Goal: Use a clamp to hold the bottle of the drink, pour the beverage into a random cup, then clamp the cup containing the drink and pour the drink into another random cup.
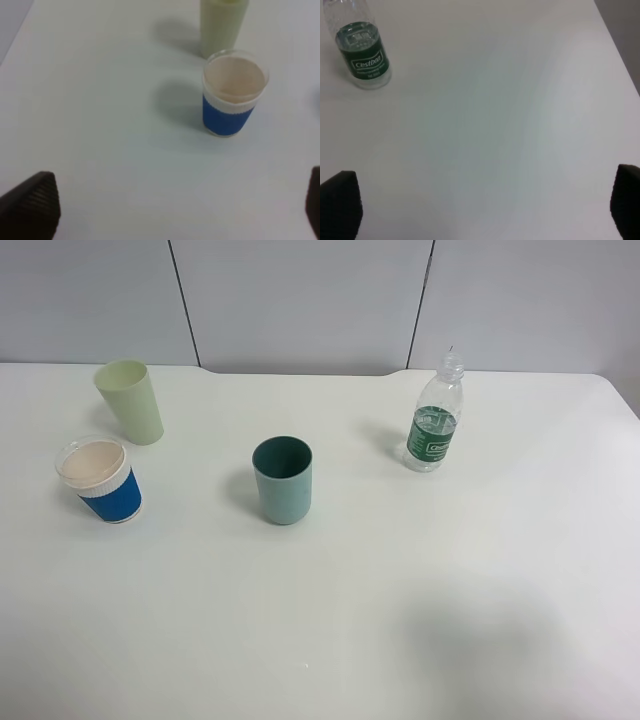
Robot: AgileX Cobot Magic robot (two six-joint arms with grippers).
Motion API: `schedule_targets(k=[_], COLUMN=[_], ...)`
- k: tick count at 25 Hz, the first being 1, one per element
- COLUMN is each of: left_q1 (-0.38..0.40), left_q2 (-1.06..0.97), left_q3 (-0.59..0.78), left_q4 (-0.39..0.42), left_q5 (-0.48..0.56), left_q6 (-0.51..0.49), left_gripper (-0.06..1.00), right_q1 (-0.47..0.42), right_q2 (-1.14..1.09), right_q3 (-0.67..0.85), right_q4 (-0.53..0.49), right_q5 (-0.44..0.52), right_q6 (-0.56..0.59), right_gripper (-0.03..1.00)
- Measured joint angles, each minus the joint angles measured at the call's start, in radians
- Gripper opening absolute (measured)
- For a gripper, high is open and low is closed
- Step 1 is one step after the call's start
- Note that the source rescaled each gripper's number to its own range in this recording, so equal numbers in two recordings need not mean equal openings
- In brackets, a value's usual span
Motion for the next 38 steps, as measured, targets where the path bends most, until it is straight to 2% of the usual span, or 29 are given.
schedule_targets(k=[38], left_q1=[0.000], left_q2=[0.000], left_q3=[0.000], left_q4=[-0.003], left_q5=[0.000], left_q6=[0.007], left_gripper=[1.00], right_q1=[0.000], right_q2=[0.000], right_q3=[0.000], right_q4=[0.000], right_q5=[0.000], right_q6=[0.000], right_gripper=[1.00])
